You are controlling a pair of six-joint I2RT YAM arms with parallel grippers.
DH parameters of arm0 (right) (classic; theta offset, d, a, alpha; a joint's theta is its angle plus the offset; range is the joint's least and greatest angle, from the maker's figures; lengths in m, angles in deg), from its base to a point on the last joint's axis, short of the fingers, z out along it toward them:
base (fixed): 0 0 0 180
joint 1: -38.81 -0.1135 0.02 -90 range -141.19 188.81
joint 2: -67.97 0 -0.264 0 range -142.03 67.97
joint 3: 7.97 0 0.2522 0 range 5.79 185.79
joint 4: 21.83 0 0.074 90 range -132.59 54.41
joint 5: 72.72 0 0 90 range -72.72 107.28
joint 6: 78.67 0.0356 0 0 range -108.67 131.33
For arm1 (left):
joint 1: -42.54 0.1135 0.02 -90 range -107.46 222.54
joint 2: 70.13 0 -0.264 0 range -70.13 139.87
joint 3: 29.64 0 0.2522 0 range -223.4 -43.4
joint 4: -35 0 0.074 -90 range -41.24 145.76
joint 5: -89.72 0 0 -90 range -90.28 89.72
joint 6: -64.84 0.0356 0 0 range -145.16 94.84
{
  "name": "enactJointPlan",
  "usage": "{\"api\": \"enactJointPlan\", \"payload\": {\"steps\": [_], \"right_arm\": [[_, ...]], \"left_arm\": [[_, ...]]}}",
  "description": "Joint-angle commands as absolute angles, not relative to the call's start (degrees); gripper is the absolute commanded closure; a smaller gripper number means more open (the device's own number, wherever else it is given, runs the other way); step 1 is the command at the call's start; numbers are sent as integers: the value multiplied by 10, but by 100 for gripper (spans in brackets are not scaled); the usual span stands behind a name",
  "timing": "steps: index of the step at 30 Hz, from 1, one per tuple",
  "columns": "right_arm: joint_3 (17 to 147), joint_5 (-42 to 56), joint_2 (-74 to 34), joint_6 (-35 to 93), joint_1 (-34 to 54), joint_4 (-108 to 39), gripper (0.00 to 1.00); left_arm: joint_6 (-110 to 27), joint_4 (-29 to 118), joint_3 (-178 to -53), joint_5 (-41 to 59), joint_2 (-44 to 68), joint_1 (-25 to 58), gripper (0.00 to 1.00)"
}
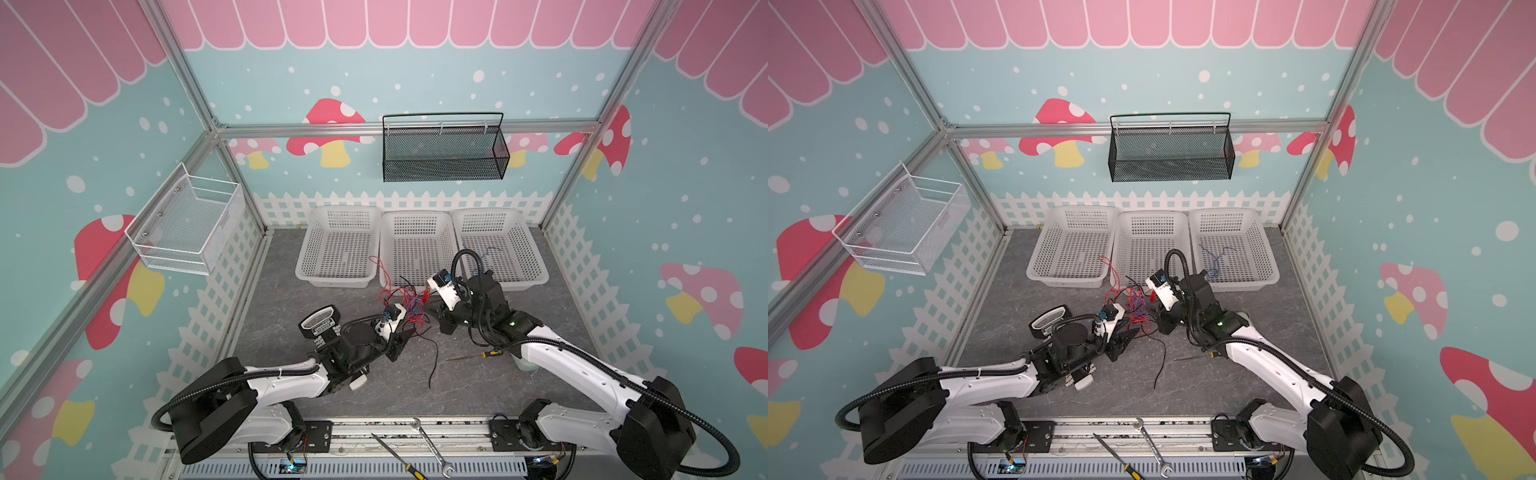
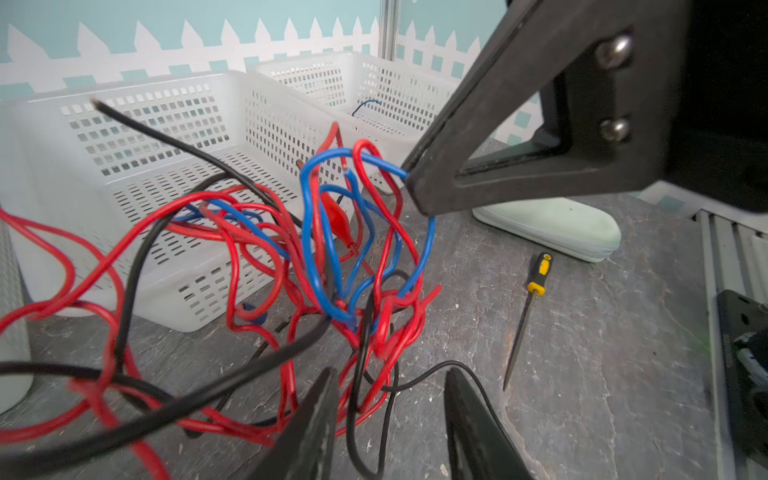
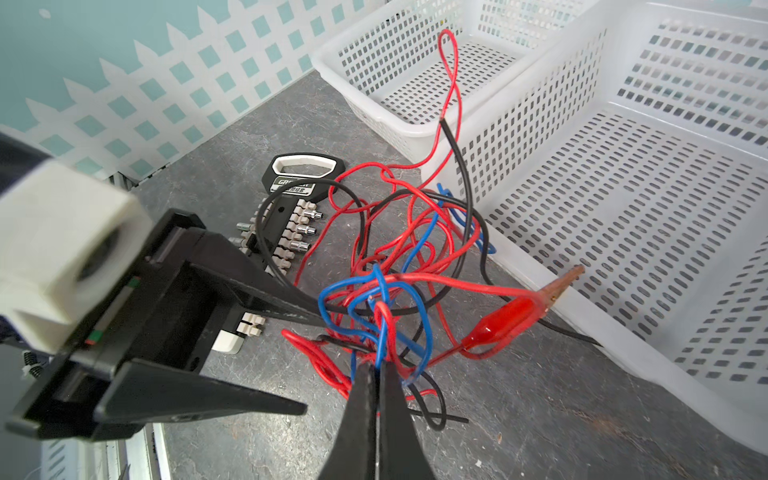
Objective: Untangle the cables
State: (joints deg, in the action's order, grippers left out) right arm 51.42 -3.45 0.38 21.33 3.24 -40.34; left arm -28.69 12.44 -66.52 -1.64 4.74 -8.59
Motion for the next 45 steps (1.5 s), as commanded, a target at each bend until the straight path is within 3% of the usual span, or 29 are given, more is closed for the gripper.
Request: {"api": "enactJointPlan", "payload": {"steps": [1, 9, 15, 24, 34, 45], "right_arm": [[533, -64, 10, 220, 32, -381, 100], [533, -69, 16, 223, 33, -379, 100], [532, -10, 24, 228, 33, -388, 100], [528, 251, 20, 241, 34, -485, 100], [502, 337, 26, 243, 35, -530, 100], [503, 398, 16, 262, 45, -549, 100]], "left_arm": [[-274, 97, -677, -58, 63, -92, 67], [-274, 71, -671, -96, 80, -95, 100], [-279, 63, -657, -111, 74, -95, 100], [-281, 165, -622, -148, -8, -95, 100], [-273, 280, -583, -223, -152, -80, 100], [-303, 327, -588, -249, -182, -32, 100]]}}
